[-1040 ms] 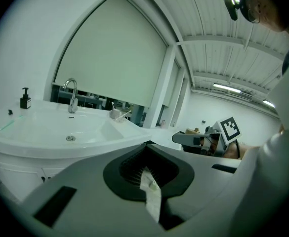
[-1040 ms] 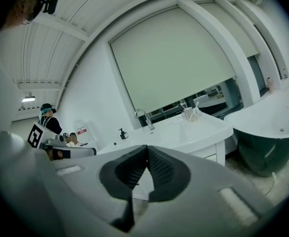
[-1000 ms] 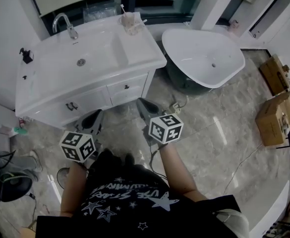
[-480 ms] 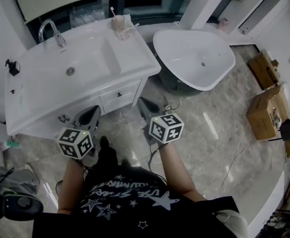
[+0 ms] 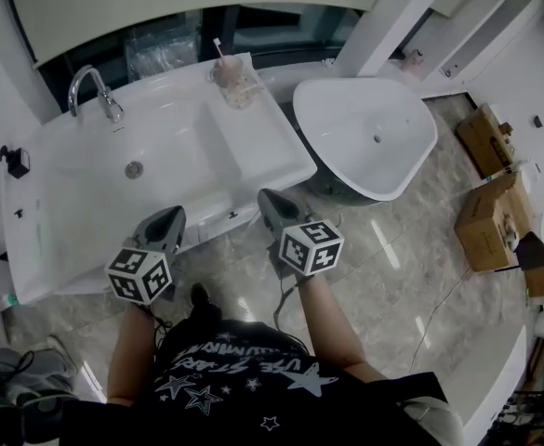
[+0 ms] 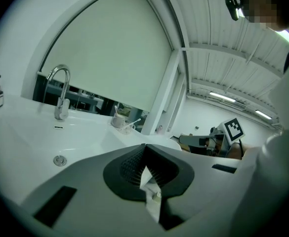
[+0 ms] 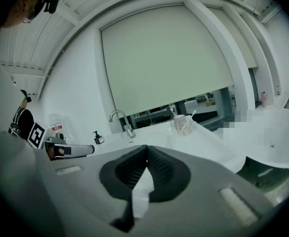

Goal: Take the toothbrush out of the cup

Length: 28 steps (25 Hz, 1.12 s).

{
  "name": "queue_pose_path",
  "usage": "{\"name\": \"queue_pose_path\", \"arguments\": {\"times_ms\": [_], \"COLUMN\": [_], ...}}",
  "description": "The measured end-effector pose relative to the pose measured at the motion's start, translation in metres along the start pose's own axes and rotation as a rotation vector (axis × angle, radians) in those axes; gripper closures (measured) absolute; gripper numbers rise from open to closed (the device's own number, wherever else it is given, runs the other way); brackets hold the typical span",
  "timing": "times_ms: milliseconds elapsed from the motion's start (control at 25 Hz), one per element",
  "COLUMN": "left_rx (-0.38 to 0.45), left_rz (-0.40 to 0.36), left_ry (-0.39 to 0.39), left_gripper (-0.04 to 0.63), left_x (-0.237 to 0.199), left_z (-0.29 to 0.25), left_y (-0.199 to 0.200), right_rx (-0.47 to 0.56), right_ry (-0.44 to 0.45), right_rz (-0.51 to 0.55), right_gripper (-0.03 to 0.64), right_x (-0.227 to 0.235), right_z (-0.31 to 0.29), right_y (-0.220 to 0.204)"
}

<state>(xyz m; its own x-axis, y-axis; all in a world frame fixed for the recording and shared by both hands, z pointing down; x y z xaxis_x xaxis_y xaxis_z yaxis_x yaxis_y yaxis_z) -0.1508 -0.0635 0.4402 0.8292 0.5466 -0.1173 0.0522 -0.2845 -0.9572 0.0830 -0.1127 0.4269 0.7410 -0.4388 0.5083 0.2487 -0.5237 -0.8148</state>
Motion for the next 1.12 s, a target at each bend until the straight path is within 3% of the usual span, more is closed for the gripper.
{"name": "queue_pose_path", "arguments": {"times_ms": [360, 720, 920, 1120], "left_rx": [0.016, 0.018, 0.011, 0.015], "left_rz": [0.009, -0.025, -0.013, -0.002], "left_ry": [-0.017, -0.050, -0.015, 0.079], "left_gripper": [0.588, 0.588, 0.588, 0.588], "left_x": [-0.069, -0.092, -0.098, -0.108], "left_z": [-0.019, -0.056, -0.088, -0.130], "left_y": [0.013, 0.033, 0.043, 0.064], "right_rx": [0.025, 0.076, 0.074, 0.052], "right_ry": [-0.039, -0.067, -0.041, 0.031], "right_rz": [0.020, 0.013, 0.018, 0.029], "right_gripper": [0.617, 0.617, 0.617, 0.617], "right_x": [-0.008, 0.010, 0.042, 0.081], "right_z": [-0.062, -0.087, -0.108, -0.144], "right_y": [0.029, 0.061, 0.090, 0.138]}}
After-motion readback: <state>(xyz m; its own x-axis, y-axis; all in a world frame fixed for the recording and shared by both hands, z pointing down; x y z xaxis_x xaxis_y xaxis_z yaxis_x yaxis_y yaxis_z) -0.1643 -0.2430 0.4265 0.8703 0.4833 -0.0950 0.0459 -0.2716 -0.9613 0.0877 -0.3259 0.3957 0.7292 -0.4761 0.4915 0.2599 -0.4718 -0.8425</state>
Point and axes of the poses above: the fingertips, and each gripper's own axes: z backward along the fingers, x to its right, y out of its top, the point moved 6 cm from there along z, backward along the fingers, and after that the axes turned 15 degrees about -z, right-handed, at the moved point
